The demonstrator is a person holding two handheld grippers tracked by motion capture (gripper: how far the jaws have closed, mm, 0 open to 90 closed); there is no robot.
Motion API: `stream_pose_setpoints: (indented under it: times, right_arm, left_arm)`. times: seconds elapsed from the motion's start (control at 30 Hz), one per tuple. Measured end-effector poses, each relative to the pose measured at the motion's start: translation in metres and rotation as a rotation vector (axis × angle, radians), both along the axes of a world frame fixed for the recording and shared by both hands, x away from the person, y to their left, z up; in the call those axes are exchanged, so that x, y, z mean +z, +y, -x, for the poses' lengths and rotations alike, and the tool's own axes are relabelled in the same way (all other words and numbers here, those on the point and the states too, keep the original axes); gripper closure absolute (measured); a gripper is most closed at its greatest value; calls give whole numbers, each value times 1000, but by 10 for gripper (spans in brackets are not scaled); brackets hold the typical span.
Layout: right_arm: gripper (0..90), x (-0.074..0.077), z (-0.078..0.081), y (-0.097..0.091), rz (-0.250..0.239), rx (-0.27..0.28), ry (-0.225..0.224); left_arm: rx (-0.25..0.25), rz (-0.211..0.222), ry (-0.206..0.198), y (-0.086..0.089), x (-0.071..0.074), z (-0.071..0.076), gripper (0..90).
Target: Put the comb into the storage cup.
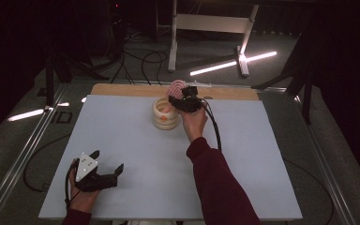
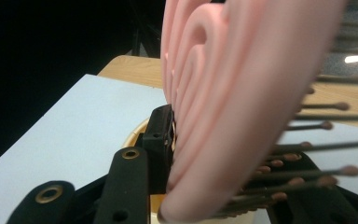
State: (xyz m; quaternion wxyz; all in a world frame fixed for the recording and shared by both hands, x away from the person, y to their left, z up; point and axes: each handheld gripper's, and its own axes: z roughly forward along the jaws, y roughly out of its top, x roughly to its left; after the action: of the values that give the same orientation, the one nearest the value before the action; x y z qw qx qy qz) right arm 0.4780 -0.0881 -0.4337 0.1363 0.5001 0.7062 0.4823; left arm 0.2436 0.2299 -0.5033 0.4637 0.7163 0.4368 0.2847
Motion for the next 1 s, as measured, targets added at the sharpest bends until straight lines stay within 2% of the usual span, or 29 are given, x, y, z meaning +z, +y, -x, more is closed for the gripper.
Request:
stream_pose_setpoints:
  times: [0.3,0.53,0.67,0.8,0.87,1.0]
  right_arm:
    - [613,-3,0,-8,11,-5,9]
    - [552,-5,3,-10,69,10,-12]
    - [532,-5,3,-11,80,16,-15]
    - [420,-4,5,-13,112,39,-25]
    - [344,-4,7,-13,134,31,-31]
    - [202,-4,8,-18,145,15,-32]
  left_arm:
    - [-2,0,1,0,0,0,7]
    - [-3,-1,1,0,0,0,7]
    - [-4,-1,1,0,0,0,7]
    - [-3,-1,2,-1,0,-1,7]
    - [-4,-2,2,-1,0,-1,7]
    - [-5,-2,2,-1,0,-1,7]
